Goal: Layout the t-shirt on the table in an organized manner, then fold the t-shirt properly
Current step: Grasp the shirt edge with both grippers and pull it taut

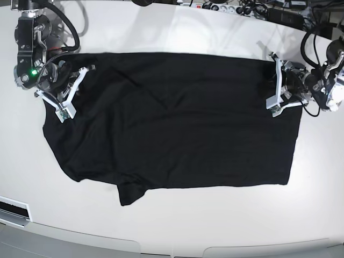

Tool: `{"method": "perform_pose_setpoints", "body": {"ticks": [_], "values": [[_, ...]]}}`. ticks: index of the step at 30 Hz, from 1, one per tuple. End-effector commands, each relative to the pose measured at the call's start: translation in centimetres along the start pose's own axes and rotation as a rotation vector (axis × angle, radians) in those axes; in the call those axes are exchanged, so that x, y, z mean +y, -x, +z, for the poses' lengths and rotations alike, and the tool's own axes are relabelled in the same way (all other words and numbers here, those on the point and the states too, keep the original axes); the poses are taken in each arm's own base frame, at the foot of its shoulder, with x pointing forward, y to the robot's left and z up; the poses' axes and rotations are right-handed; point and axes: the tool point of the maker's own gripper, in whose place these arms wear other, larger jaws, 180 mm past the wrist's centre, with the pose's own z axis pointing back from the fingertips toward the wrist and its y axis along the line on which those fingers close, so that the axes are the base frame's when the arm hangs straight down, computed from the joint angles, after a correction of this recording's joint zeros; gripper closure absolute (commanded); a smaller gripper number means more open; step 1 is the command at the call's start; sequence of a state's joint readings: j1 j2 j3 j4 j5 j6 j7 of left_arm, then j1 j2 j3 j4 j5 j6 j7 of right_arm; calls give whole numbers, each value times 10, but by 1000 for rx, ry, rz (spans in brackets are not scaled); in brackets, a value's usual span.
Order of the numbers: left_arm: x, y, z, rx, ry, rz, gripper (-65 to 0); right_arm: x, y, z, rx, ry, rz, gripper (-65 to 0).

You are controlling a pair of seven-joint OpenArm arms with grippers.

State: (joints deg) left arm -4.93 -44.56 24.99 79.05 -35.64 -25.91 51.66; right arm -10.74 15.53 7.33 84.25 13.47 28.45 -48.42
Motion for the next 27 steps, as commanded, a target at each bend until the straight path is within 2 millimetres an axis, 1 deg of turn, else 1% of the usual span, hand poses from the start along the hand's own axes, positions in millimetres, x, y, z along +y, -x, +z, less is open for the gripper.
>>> {"method": "perform_pose_setpoints", "body": {"ticks": [1,3,6,8,12,17,21,23,27], "values": [[4,5,0,23,-20,-12,0,-5,15,1,57,20,4,0],[0,9,-1,37,-3,-29,0,-1,31,1,99,13,0,0],[-13,21,-4,66,47,-80,0,6,58,4,168,2,-24,0],[-21,31,-6,87,75,-101,0,10,70,8,190,4,-28,0],[-38,47,-12,114,119,-89,0,21,83,21,194,5,-10,0],[-65,74,-16,176,174,-95,0,35,99,37,203,-2,17,0],[-83,90,-9,205,217,-108,0,40,111,42,224,-8,23,0],[-88,97,-2,217,224,-131,0,42,118,43,244,-12,21,0],[-84,108,12,248,191,-145,0,44,136,48,313,-15,20,0]]}}
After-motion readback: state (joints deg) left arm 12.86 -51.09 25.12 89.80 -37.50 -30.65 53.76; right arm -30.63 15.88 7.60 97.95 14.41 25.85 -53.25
